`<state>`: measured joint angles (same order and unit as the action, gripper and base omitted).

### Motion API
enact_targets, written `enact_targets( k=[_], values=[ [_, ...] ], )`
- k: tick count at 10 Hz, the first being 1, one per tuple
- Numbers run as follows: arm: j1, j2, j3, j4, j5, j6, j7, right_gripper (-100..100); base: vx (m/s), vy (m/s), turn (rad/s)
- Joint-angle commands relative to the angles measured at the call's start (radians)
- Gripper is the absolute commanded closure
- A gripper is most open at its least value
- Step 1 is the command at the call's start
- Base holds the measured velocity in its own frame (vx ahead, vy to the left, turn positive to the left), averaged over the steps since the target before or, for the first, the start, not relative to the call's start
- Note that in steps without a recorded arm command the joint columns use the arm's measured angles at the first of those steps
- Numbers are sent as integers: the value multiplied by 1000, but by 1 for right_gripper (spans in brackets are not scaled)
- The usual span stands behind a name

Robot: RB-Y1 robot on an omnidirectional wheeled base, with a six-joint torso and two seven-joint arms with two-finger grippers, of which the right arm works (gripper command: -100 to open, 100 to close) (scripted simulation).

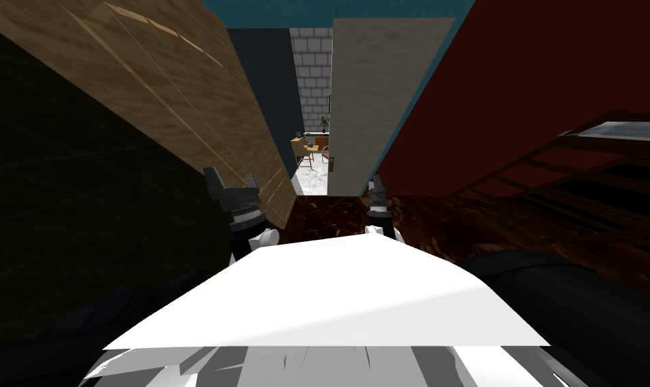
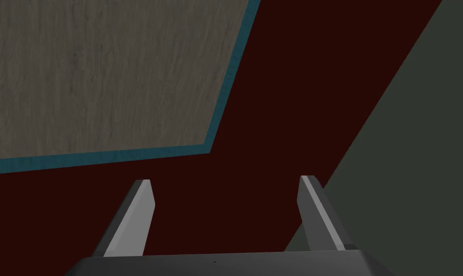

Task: Pull the door open

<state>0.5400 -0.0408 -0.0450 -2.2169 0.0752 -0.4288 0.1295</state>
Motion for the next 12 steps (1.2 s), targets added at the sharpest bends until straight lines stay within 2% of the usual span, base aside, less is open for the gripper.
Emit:
enact_targets(
  k=[1, 6, 12],
  values=[
    [-3, -4, -1, 13, 3, 1, -12, -100, 119, 10, 7],
    [-16, -20, -4, 65, 18, 6, -59, -100, 197, 15, -13],
    [-41, -45, -11, 165, 45, 14, -150, -100, 197, 38, -16]
  ],
)
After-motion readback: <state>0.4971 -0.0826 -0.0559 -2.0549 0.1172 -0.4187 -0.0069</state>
